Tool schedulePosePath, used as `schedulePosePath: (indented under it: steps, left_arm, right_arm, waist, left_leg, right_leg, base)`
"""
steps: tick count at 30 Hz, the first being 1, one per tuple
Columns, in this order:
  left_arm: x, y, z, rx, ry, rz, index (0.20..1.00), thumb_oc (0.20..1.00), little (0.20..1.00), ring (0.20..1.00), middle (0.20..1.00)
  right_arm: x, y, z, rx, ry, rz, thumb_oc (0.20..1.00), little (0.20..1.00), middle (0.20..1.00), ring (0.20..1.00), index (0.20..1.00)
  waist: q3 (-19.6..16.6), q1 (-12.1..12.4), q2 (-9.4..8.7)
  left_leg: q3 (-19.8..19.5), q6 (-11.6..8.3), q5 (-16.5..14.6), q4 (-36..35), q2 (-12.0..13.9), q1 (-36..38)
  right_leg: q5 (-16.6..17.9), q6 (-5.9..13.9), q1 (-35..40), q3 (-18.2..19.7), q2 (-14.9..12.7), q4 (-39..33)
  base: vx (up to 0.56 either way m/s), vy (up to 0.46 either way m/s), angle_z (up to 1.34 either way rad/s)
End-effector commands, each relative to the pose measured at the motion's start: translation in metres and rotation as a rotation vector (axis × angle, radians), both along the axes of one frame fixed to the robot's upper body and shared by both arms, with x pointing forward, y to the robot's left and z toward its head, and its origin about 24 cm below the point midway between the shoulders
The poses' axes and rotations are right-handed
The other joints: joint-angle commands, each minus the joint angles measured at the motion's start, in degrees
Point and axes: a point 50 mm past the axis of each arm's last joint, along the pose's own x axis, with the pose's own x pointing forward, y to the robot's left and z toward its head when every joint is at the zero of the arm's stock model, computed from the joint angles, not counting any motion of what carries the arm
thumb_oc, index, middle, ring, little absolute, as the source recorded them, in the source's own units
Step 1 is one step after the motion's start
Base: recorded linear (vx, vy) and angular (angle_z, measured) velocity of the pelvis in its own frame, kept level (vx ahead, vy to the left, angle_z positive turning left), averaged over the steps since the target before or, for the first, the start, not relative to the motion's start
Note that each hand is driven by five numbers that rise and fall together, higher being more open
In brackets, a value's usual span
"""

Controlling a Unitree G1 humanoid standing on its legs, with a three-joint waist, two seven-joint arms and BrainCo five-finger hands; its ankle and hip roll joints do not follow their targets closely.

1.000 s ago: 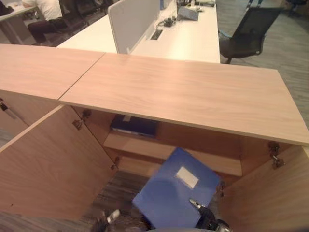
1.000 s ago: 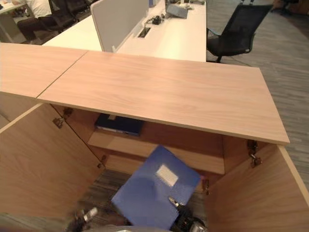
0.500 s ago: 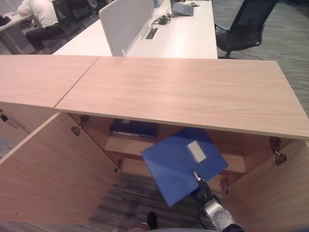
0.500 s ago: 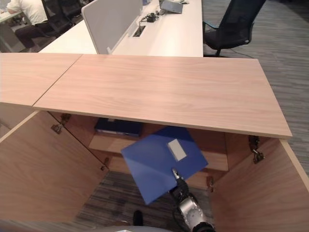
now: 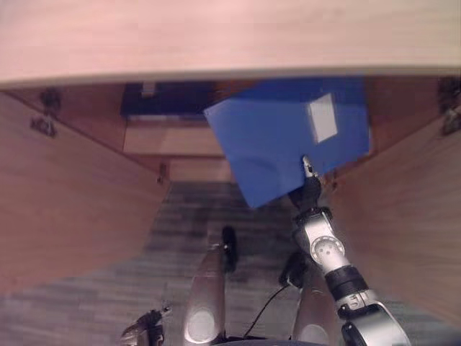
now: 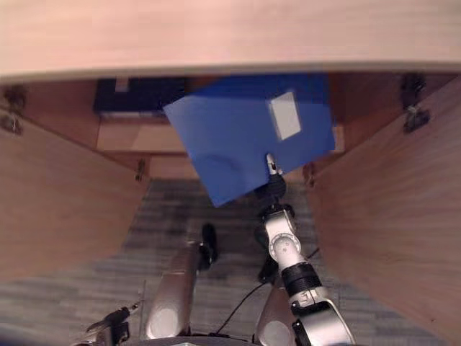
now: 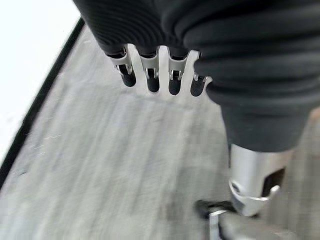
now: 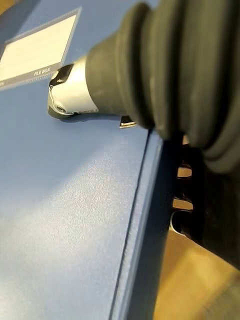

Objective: Put the empty folder in the office cabinet

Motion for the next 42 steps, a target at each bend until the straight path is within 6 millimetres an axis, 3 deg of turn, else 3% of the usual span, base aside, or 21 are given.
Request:
schedulePosePath:
  steps: [1,9,16,19,21,22,24,25,28,29,31,34,35,36,37,38,42]
  left_arm:
    - [-0.054,0.019,-0.004,0.092,0.139,-0.033,1.000,1.000,1.000,1.000,1.000]
    - [-0.043,0.027,0.001,0.165,0.110,-0.043,1.000,1.000,1.000,1.000,1.000]
    - [-0.045,0.031,0.002,0.203,0.127,-0.046,1.000,1.000,1.000,1.000,1.000]
    - [-0.047,0.038,0.004,0.238,0.151,-0.067,1.000,1.000,1.000,1.000,1.000]
    - [-0.046,0.042,0.005,0.253,0.160,-0.071,1.000,1.000,1.000,1.000,1.000]
    - [-0.043,0.051,0.008,0.291,0.166,-0.072,1.000,1.000,1.000,1.000,1.000]
    - [-0.039,0.058,0.012,0.317,0.164,-0.062,1.000,1.000,1.000,1.000,1.000]
    - [-0.038,0.058,0.012,0.317,0.163,-0.062,1.000,1.000,1.000,1.000,1.000]
    - [-0.033,0.063,0.015,0.340,0.161,-0.060,1.000,1.000,1.000,1.000,1.000]
    - [-0.028,0.062,0.015,0.341,0.156,-0.071,1.000,1.000,1.000,1.000,1.000]
    - [-0.026,0.062,0.015,0.353,0.158,-0.084,1.000,1.000,1.000,1.000,1.000]
    - [-0.024,0.062,0.016,0.358,0.162,-0.100,1.000,1.000,1.000,1.000,1.000]
    - [-0.023,0.062,0.016,0.366,0.169,-0.118,1.000,1.000,1.000,1.000,1.000]
    - [-0.022,0.062,0.016,0.367,0.168,-0.119,1.000,1.000,1.000,1.000,1.000]
    - [-0.022,0.063,0.016,0.374,0.173,-0.125,1.000,1.000,1.000,1.000,1.000]
    - [-0.021,0.063,0.016,0.375,0.173,-0.126,1.000,1.000,1.000,1.000,1.000]
    - [-0.011,0.059,0.017,0.381,0.148,-0.141,1.000,1.000,1.000,1.000,1.000]
  right_arm:
    - [-0.010,-0.006,0.035,-0.010,-0.212,-0.053,0.200,0.200,0.200,0.200,0.200]
    - [-0.016,-0.014,0.070,-0.052,-0.359,-0.102,0.200,0.200,0.200,0.200,0.200]
    - [-0.007,-0.010,0.100,-0.025,-0.436,-0.153,0.200,0.200,0.200,0.200,0.200]
    - [0.013,-0.020,0.140,0.019,-0.499,-0.255,0.200,0.200,0.200,0.200,0.200]
    - [0.019,-0.020,0.148,0.035,-0.505,-0.271,0.200,0.200,0.200,0.200,0.200]
    - [0.031,-0.028,0.168,0.063,-0.504,-0.326,0.200,0.200,0.200,0.200,0.200]
    - [0.051,-0.046,0.187,0.087,-0.438,-0.433,0.200,0.200,0.200,0.200,0.200]
    - [0.051,-0.046,0.187,0.087,-0.440,-0.433,0.200,0.200,0.200,0.200,0.200]
    - [0.073,-0.074,0.202,0.149,-0.273,-0.589,0.200,0.200,0.200,0.200,0.200]
    - [0.081,-0.093,0.191,0.198,-0.134,-0.665,0.200,0.200,0.200,0.200,0.200]
    - [0.084,-0.105,0.180,0.230,-0.030,-0.711,0.200,0.200,0.200,0.200,0.200]
    - [0.087,-0.108,0.168,0.249,0.050,-0.722,0.200,0.200,0.200,0.200,0.200]
    - [0.088,-0.105,0.151,0.268,0.134,-0.719,0.200,0.200,0.200,0.200,0.200]
    - [0.089,-0.106,0.151,0.270,0.133,-0.718,0.200,0.200,0.200,0.200,0.200]
    - [0.089,-0.105,0.136,0.293,0.210,-0.721,0.200,0.200,0.200,0.200,0.200]
    - [0.089,-0.106,0.136,0.294,0.210,-0.721,0.200,0.200,0.200,0.200,0.200]
    - [0.084,-0.110,0.104,0.315,0.413,-0.744,0.200,0.200,0.200,0.200,0.200]
  waist:
    - [-6.1,-1.7,-0.48]
    - [-8.5,-1.7,-0.69]
    - [-10.1,-0.5,-0.83]
    - [-11.5,0.6,-1.23]
    - [-11.6,1.0,-1.52]
    - [-12.0,1.6,-2.04]
    - [-12.3,2.5,-2.52]
    - [-12.2,2.5,-2.52]
    - [-12.5,3.3,-2.90]
    - [-12.6,3.9,-2.93]
    - [-12.5,4.4,-2.82]
    - [-12.3,4.9,-2.65]
    - [-12.0,5.2,-2.34]
    - [-11.9,5.3,-2.37]
    - [-11.6,5.7,-2.10]
    - [-11.6,5.8,-2.11]
    - [-10.7,6.9,-1.54]
  left_leg:
    - [-2.7,0.89,-8.5,2.8,1.4,2.0]
    - [-6.6,0.39,-10.3,12.8,1.0,-12.2]
    - [-8.4,0.02,-11.1,15.1,0.5,-14.5]
    - [-8.8,-0.28,-11.2,14.5,0.3,-13.9]
    - [-8.9,-0.37,-11.3,14.3,0.3,-13.7]
    - [-9.1,-0.57,-11.2,13.6,0.3,-13.3]
    - [-9.0,-0.78,-11.2,13.2,0.4,-12.8]
    - [-9.0,-0.77,-11.1,13.2,0.4,-12.8]
    - [-9.1,-0.99,-11.2,12.8,0.3,-12.1]
    - [-9.4,-1.13,-11.2,12.7,0.2,-11.9]
    - [-9.9,-1.26,-11.1,12.5,-0.1,-12.1]
    - [-10.2,-1.32,-11.0,12.5,-0.5,-12.6]
    - [-10.3,-1.29,-11.0,12.5,-0.8,-12.9]
    - [-10.4,-1.30,-11.0,12.6,-0.8,-13.0]
    - [-10.5,-1.22,-10.9,12.9,-0.9,-13.5]
    - [-10.6,-1.22,-11.0,12.9,-0.9,-13.6]
    - [-11.1,-1.07,-11.2,14.2,-1.2,-15.0]
  right_leg:
    - [2.6,2.64,1.2,2.6,-1.4,-0.6]
    - [-5.0,-1.71,-11.7,5.6,-3.2,11.5]
    - [-7.6,-2.74,-13.9,5.5,-4.5,15.7]
    - [-7.7,-2.42,-13.3,5.3,-4.7,15.4]
    - [-7.7,-2.36,-13.1,5.2,-4.6,15.2]
    - [-7.7,-2.21,-12.7,5.1,-4.6,14.7]
    - [-7.6,-2.09,-12.2,5.4,-4.5,14.5]
    - [-7.6,-2.10,-12.2,5.4,-4.5,14.5]
    - [-7.4,-1.73,-11.1,5.1,-4.4,14.0]
    - [-7.6,-1.48,-10.2,4.5,-4.5,13.7]
    - [-7.7,-1.25,-10.0,4.2,-4.6,13.7]
    - [-7.9,-1.11,-10.0,4.0,-4.7,13.8]
    - [-8.1,-1.12,-10.1,4.0,-4.6,13.9]
    - [-8.1,-1.14,-10.2,3.9,-4.6,13.9]
    - [-8.3,-1.13,-10.4,3.9,-4.8,14.3]
    - [-8.3,-1.12,-10.4,3.9,-4.8,14.3]
    - [-8.6,-1.08,-11.3,4.0,-5.3,15.6]
  base:
    - [-0.03,-0.058,-0.03]
    - [-0.01,-0.081,0.15]
    - [0.04,-0.060,0.17]
    - [0.05,-0.040,0.05]
    - [0.03,-0.030,0.06]
    - [0.05,-0.044,0.07]
    - [0.02,-0.019,0.03]
    - [0.00,0.000,0.00]
    - [0.02,-0.004,0.02]
    - [0.03,-0.021,0.04]
    - [0.02,-0.029,0.08]
    - [0.00,-0.018,0.16]
    - [-0.01,-0.015,0.09]
    - [0.00,0.000,0.00]
    - [0.00,-0.009,0.04]
    - [-0.01,-0.012,0.10]
    - [-0.01,-0.011,0.12]
